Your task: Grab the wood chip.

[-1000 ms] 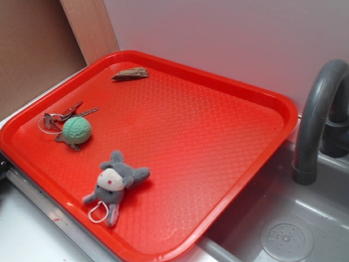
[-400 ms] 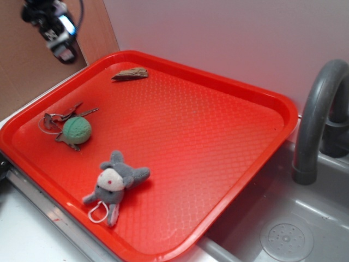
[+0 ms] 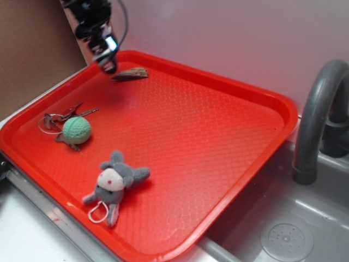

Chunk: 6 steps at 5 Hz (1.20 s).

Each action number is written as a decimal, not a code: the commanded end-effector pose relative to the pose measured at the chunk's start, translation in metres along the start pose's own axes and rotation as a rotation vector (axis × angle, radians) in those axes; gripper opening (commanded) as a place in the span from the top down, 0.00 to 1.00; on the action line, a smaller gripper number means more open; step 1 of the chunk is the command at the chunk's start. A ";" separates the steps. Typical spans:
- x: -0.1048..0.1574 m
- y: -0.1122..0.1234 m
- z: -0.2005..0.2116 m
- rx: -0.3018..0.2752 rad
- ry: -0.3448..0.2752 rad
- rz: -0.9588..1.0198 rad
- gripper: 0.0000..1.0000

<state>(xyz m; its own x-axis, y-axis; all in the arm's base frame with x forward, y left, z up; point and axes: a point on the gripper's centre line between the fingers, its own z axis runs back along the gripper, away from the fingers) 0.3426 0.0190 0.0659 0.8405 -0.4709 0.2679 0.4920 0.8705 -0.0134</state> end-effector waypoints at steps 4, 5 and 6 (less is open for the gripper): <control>0.015 -0.041 -0.030 0.070 0.080 -0.241 1.00; 0.013 -0.054 -0.030 0.076 0.081 -0.272 1.00; 0.012 -0.071 -0.033 0.128 0.133 -0.312 1.00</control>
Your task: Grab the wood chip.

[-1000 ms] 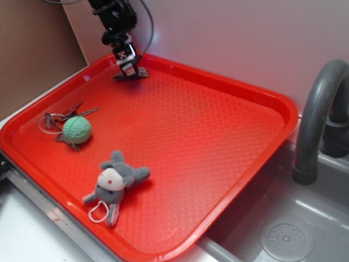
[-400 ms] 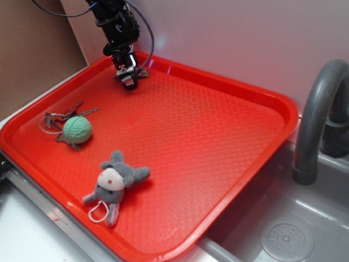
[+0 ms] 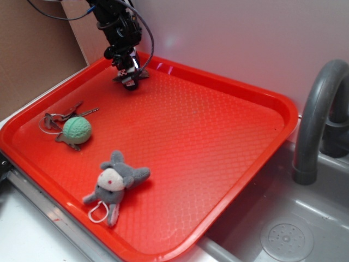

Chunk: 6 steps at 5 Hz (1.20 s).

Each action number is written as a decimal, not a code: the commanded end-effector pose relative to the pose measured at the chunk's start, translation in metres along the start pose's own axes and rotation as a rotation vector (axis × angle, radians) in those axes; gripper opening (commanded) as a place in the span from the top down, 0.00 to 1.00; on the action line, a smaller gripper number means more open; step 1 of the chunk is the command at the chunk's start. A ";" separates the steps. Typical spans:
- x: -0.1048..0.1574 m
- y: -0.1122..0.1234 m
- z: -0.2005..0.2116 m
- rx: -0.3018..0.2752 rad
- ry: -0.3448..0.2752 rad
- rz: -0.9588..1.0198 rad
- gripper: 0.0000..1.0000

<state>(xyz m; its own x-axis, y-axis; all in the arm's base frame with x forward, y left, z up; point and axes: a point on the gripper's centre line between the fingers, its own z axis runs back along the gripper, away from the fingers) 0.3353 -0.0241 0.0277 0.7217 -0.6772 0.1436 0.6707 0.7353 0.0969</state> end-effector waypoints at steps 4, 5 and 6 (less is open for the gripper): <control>0.029 -0.034 0.181 0.008 0.024 0.455 1.00; 0.029 -0.023 0.194 -0.025 0.037 0.586 1.00; 0.026 -0.017 0.205 -0.113 0.006 0.698 1.00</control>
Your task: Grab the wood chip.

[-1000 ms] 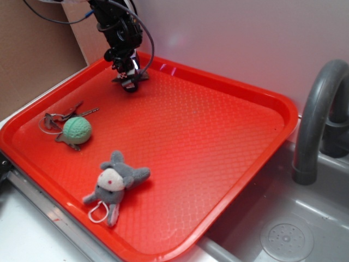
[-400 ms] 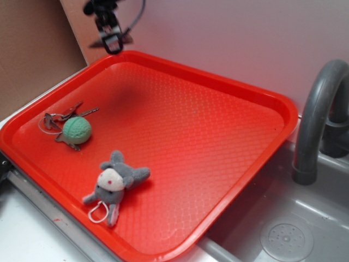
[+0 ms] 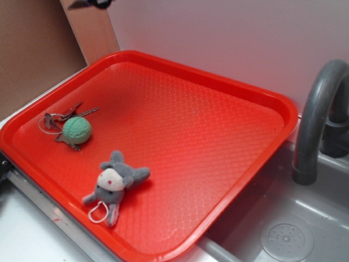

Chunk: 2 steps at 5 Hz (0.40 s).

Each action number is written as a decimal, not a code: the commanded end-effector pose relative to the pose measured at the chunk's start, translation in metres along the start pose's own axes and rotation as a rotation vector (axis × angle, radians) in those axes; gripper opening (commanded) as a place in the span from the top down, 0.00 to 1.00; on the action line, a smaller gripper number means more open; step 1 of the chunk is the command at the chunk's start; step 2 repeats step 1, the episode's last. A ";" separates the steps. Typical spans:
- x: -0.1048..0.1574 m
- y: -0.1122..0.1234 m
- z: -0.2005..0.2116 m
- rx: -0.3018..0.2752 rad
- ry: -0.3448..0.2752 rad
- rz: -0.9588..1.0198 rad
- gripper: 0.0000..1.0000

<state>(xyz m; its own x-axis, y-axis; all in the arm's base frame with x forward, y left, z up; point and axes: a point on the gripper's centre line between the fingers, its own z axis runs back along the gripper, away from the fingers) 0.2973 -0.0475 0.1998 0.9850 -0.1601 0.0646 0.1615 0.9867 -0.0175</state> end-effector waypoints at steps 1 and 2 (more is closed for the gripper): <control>0.002 -0.004 0.023 -0.080 -0.039 0.111 1.00; 0.002 -0.004 0.023 -0.080 -0.039 0.111 1.00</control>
